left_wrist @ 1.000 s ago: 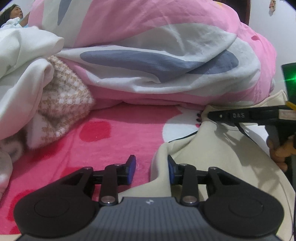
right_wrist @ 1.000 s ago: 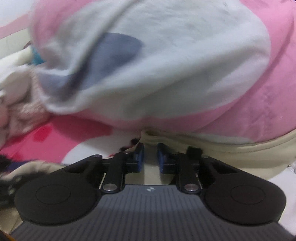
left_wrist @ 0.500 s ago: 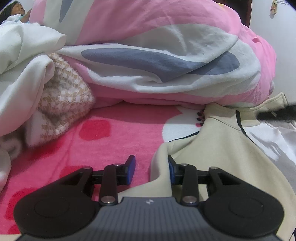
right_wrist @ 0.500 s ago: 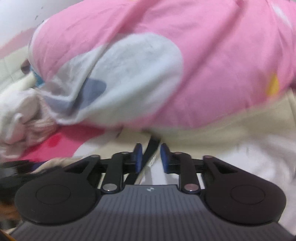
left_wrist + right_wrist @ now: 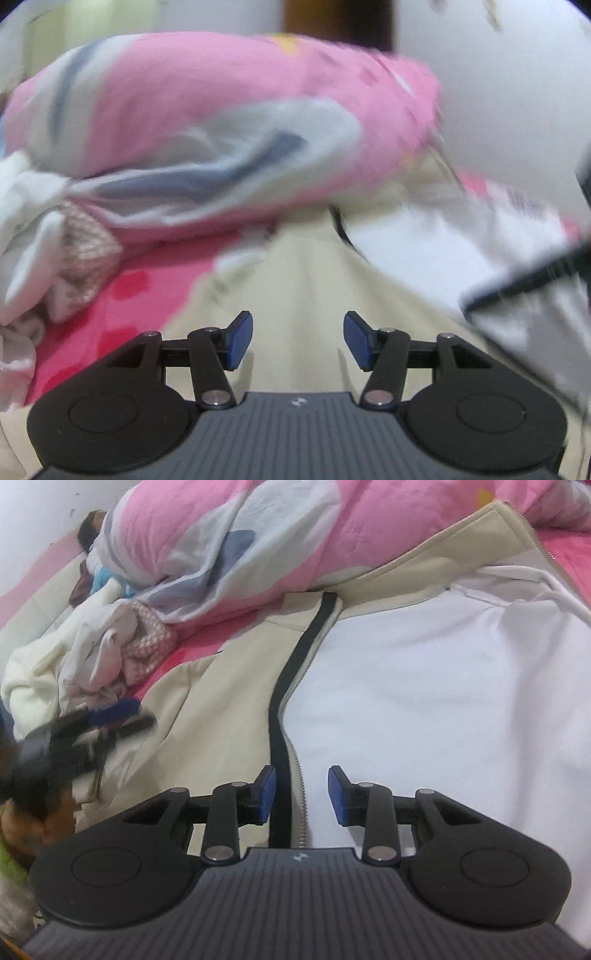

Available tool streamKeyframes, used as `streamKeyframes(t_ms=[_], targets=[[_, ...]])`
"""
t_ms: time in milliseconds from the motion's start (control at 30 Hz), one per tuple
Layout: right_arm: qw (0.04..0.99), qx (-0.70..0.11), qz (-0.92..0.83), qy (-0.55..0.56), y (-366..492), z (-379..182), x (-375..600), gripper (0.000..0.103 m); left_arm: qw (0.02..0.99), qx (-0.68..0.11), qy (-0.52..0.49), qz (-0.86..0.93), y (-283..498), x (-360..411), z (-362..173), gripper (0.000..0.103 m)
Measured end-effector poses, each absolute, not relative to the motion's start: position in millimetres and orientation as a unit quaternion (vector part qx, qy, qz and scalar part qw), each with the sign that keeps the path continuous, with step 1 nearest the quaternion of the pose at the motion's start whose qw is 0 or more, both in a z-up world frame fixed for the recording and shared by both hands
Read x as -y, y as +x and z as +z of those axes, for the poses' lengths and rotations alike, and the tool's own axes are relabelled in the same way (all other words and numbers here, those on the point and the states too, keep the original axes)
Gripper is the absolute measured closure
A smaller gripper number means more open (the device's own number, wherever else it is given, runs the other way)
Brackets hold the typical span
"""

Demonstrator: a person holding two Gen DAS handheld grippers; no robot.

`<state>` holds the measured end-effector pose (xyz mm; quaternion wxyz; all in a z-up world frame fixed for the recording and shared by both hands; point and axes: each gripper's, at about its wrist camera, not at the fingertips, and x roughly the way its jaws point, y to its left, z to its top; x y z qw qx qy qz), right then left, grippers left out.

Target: Fold clothes

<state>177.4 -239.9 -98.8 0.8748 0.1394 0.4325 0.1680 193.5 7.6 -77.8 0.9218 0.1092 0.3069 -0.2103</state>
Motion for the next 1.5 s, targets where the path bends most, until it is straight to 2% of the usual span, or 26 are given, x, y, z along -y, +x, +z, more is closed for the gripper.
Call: streamKeyframes(t_ms=[100, 200, 267, 333, 400, 567, 667, 733, 800, 900, 1000, 1133, 1233, 1300, 1367, 1500], targets=[[0.877, -0.435, 0.172, 0.107, 178.1, -102.7, 229.5, 0.072, 0.914, -0.323, 0.152, -0.194, 183.1, 4.3, -101.5, 0.048], [0.88, -0.435, 0.178, 0.067, 179.0, -106.9, 215.4, 0.072, 0.918, -0.317, 0.142, -0.192, 178.0, -0.2, -106.9, 0.048], [0.885, -0.428, 0.18, 0.038, 174.4, -106.9, 206.9, 0.077, 0.918, -0.319, 0.138, -0.192, 178.3, -1.4, -107.7, 0.047], [0.89, -0.419, 0.179, 0.025, 169.4, -105.4, 203.3, 0.095, 0.918, -0.318, 0.138, -0.192, 177.3, -0.8, -107.7, 0.047], [0.904, -0.394, 0.165, 0.021, 158.3, -96.4, 202.4, 0.097, 0.918, -0.317, 0.14, -0.191, 176.1, 0.0, -107.5, 0.047], [0.923, -0.356, 0.125, -0.07, 125.6, -94.5, 179.2, 0.096, 0.919, -0.316, 0.143, -0.189, 176.0, 0.8, -108.6, 0.045], [0.915, -0.377, 0.106, -0.098, 129.5, -105.8, 173.8, 0.091, 0.919, -0.315, 0.144, -0.188, 176.0, 1.2, -109.3, 0.044], [0.922, -0.365, 0.093, -0.09, 131.7, -90.6, 179.7, 0.079, 0.919, -0.315, 0.145, -0.188, 175.8, 1.4, -109.7, 0.044], [0.929, -0.353, 0.079, -0.081, 134.0, -75.3, 185.7, 0.078, 0.919, -0.314, 0.145, -0.188, 175.3, 1.7, -110.3, 0.044], [0.942, -0.313, 0.083, -0.091, 138.2, -54.8, 188.4, 0.077, 0.92, -0.313, 0.145, -0.188, 174.9, 1.7, -110.7, 0.044], [0.939, -0.304, 0.135, -0.092, 158.6, -57.8, 178.7, 0.078, 0.92, -0.313, 0.143, -0.188, 174.8, 1.1, -110.7, 0.044], [0.915, -0.355, 0.165, -0.097, 196.5, -98.3, 168.6, 0.082, 0.92, -0.314, 0.139, -0.19, 175.5, 0.0, -110.5, 0.044], [0.907, -0.389, 0.153, -0.048, 206.5, -107.7, 191.6, 0.082, 0.918, -0.319, 0.131, -0.194, 177.1, -4.3, -107.6, 0.041], [0.912, -0.381, 0.15, -0.005, 194.6, -90.3, 206.4, 0.082, 0.917, -0.324, 0.122, -0.196, 177.5, -8.4, -105.0, 0.035], [0.917, -0.362, 0.168, -0.001, 170.6, -71.1, 212.8, 0.082, 0.916, -0.333, 0.108, -0.196, 176.7, -14.6, -101.5, 0.035], [0.902, -0.38, 0.203, -0.024, 138.1, -79.0, 208.9, 0.082, 0.915, -0.349, 0.079, -0.187, 164.7, -28.5, -88.5, 0.035]])
